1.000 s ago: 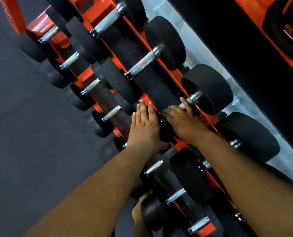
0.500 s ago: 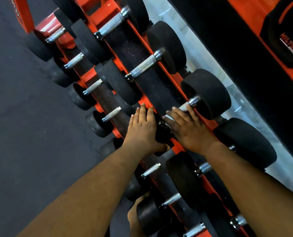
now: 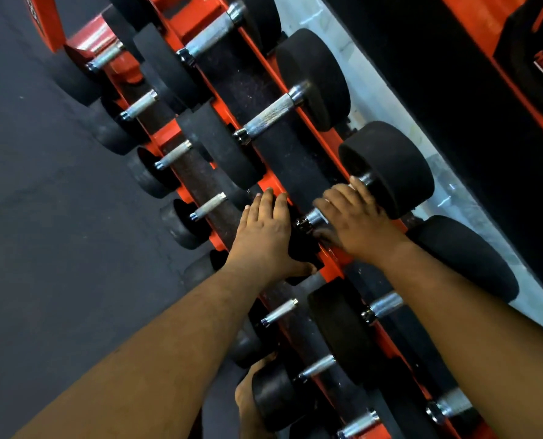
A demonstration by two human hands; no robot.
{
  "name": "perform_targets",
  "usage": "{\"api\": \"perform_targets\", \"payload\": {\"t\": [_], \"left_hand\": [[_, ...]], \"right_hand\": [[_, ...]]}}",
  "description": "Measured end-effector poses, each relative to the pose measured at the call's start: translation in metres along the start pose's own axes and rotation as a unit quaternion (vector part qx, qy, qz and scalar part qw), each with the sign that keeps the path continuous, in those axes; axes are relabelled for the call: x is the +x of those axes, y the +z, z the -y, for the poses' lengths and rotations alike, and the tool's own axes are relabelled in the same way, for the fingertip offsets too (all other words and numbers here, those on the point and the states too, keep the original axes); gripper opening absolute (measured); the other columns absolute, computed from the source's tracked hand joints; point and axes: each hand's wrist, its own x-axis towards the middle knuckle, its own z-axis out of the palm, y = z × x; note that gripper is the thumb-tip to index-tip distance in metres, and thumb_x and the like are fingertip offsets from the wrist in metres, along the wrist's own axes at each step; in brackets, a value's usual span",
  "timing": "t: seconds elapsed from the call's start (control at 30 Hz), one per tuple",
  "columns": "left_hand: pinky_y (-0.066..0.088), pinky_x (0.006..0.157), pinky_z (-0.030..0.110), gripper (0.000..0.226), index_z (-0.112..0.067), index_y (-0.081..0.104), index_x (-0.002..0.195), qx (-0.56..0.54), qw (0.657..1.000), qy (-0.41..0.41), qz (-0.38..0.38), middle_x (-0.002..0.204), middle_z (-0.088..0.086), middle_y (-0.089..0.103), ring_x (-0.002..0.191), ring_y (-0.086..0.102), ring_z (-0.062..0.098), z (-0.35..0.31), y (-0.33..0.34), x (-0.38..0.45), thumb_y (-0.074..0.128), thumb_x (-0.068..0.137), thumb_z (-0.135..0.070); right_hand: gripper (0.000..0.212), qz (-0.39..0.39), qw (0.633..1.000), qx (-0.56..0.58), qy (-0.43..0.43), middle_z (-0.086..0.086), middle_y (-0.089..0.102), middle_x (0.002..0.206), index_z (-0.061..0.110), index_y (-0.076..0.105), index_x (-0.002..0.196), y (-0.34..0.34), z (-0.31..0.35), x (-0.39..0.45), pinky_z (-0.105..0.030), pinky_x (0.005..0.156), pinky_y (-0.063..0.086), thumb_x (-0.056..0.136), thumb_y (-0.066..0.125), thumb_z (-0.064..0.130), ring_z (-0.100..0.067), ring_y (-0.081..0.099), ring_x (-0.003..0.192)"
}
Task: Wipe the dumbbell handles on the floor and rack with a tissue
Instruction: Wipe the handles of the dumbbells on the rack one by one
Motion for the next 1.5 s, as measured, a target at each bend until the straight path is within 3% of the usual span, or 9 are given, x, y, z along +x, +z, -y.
{"api": "perform_targets", "payload": {"t": [0.1,0.4,0.57,0.83,0.9,1.03,1.1,1.23,1.5], "left_hand": [[-0.003,0.127,0.042,0.142,-0.013,-0.006,0.160,-0.002,1.000,0.001,-0.002,0.169,0.011,-0.010,0.156,-0.010,0.026,-0.001,-0.002,-0.002,0.084,0.064,-0.064],[-0.004,0.126,0.041,0.142,-0.013,-0.005,0.160,-0.001,1.000,0.007,-0.012,0.169,0.011,-0.008,0.156,-0.008,0.026,-0.001,-0.001,-0.003,0.085,0.063,-0.064],[-0.001,0.127,0.043,0.141,-0.013,-0.002,0.160,-0.003,1.000,0.006,-0.010,0.169,0.012,-0.006,0.156,-0.006,0.026,-0.001,-0.001,-0.002,0.085,0.062,-0.064],[0.001,0.127,0.043,0.141,-0.013,-0.004,0.160,0.008,1.000,0.007,-0.010,0.169,0.012,-0.007,0.156,-0.006,0.027,-0.001,-0.002,-0.002,0.083,0.063,-0.067],[0.001,0.127,0.043,0.142,-0.013,-0.004,0.160,0.012,1.000,0.007,-0.012,0.169,0.011,-0.007,0.156,-0.006,0.026,-0.001,-0.002,-0.003,0.083,0.062,-0.068],[0.002,0.127,0.043,0.142,-0.013,-0.003,0.160,0.014,1.000,0.009,-0.015,0.169,0.011,-0.006,0.156,-0.005,0.026,-0.001,-0.002,-0.002,0.083,0.061,-0.069],[0.000,0.127,0.042,0.142,-0.013,-0.004,0.160,0.013,1.000,0.009,-0.015,0.169,0.011,-0.006,0.156,-0.006,0.026,-0.001,-0.003,-0.002,0.082,0.062,-0.069],[-0.002,0.127,0.040,0.142,-0.014,-0.005,0.160,0.008,1.000,0.009,-0.017,0.169,0.010,-0.006,0.156,-0.006,0.024,-0.002,-0.002,-0.003,0.082,0.062,-0.068],[-0.001,0.127,0.040,0.142,-0.014,-0.003,0.160,0.007,1.000,0.009,-0.021,0.169,0.009,-0.005,0.156,-0.006,0.024,-0.001,-0.002,-0.002,0.083,0.061,-0.068]], "right_hand": [[0.063,0.044,0.999,0.020,-0.001,-0.009,0.061,0.089,0.012,0.067,0.096,-0.009,-0.004,0.030,-0.047,0.103,0.042,0.089,0.037,0.067,-0.032,0.060,0.090],[0.071,0.064,0.998,-0.021,0.017,-0.019,0.056,0.132,0.006,0.052,0.135,-0.012,0.004,0.003,-0.056,0.121,0.020,0.075,0.082,0.029,-0.037,0.048,0.133],[0.054,0.047,0.993,0.026,-0.104,-0.012,0.060,0.137,0.008,0.057,0.138,-0.020,0.021,0.003,-0.052,0.118,0.029,0.091,0.030,0.010,-0.031,0.052,0.134],[0.050,0.012,0.981,0.185,0.058,-0.005,0.061,0.138,0.010,0.061,0.135,-0.032,0.049,-0.050,-0.042,0.111,0.042,0.092,0.037,0.008,-0.022,0.056,0.131],[0.042,-0.022,0.874,0.377,0.307,0.005,0.068,0.122,0.018,0.062,0.133,-0.038,0.058,-0.053,-0.023,0.099,0.048,0.099,0.045,0.003,-0.015,0.065,0.114],[0.024,-0.099,0.337,0.679,0.645,-0.004,0.068,0.107,0.020,0.067,0.115,-0.039,0.056,-0.010,-0.038,0.088,0.055,0.103,0.051,0.007,-0.028,0.063,0.110],[0.024,-0.135,0.204,0.717,0.652,-0.014,0.065,0.117,0.014,0.062,0.124,-0.040,0.046,0.016,-0.040,0.084,0.055,0.103,0.052,0.008,-0.031,0.062,0.112],[0.018,-0.152,0.132,0.738,0.643,-0.009,0.064,0.104,0.012,0.058,0.118,-0.055,0.033,0.056,-0.042,0.086,0.049,0.100,0.057,0.015,-0.023,0.064,0.092],[0.010,-0.154,0.122,0.769,0.608,-0.005,0.058,0.088,0.013,0.059,0.089,-0.054,0.019,0.062,-0.034,0.084,0.049,0.096,0.061,0.020,-0.018,0.058,0.077]]}}
